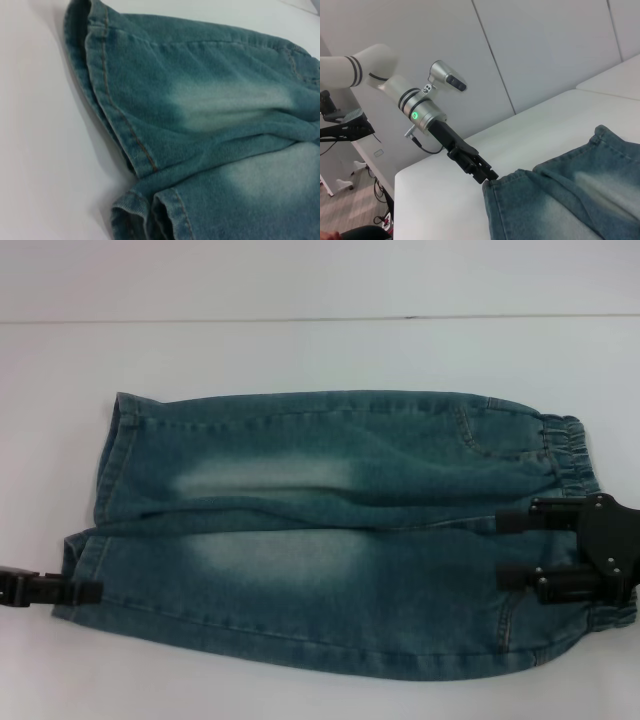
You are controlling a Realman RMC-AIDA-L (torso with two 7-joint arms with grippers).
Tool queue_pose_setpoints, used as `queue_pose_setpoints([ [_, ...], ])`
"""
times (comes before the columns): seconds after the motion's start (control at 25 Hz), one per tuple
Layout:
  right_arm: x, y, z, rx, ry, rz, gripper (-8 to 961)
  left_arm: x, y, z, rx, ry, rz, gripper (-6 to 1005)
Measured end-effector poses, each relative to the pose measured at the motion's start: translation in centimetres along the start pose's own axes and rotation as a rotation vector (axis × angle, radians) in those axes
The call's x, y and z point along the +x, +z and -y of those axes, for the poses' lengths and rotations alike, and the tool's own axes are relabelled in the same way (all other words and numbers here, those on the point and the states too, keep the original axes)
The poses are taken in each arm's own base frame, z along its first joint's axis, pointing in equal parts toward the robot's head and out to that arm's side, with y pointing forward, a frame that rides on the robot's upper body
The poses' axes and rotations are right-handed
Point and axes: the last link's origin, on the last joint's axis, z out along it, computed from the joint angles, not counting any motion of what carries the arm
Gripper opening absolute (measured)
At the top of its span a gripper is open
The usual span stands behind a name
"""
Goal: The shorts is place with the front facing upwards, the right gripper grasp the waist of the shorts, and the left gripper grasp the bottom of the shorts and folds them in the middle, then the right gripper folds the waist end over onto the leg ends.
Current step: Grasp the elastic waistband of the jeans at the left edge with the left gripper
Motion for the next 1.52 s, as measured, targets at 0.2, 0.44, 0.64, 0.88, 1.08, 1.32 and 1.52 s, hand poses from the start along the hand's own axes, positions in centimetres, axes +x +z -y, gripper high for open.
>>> queue_pose_setpoints([
  [0.2,-0.04,0.11,-0.01,-0.002,-0.005,0.001,794,-0.09,0.31,-0.17,-0.005,0.006,0.014,789],
  [0.44,-0.11,0.14,0.02,-0.003,-0.014,0.001,793,-0.07,0.76,-0.38,-0.022,0.004,0.02,777],
  [0.64,-0.11,0.14,0.02,-0.003,-0.015,0.0,793,0.0,0.85,-0.53,-0.031,0.001,0.022,768],
  [0.88,-0.09,0.14,0.09,0.002,-0.017,0.0,792,0.08,0.88,-0.69,-0.04,-0.002,0.025,756],
  [1.08,0.07,0.06,0.03,0.004,-0.017,0.0,794,0.19,0.89,-0.63,-0.036,-0.001,0.019,722],
  [1.32,0.22,0.08,-0.07,0.004,-0.017,0.005,793,0.31,0.9,-0.45,-0.023,0.001,0.011,563],
  [1.52,0.27,0.08,-0.09,0.005,-0.016,0.006,793,0.3,0.97,-0.32,-0.014,0.001,0.01,367],
])
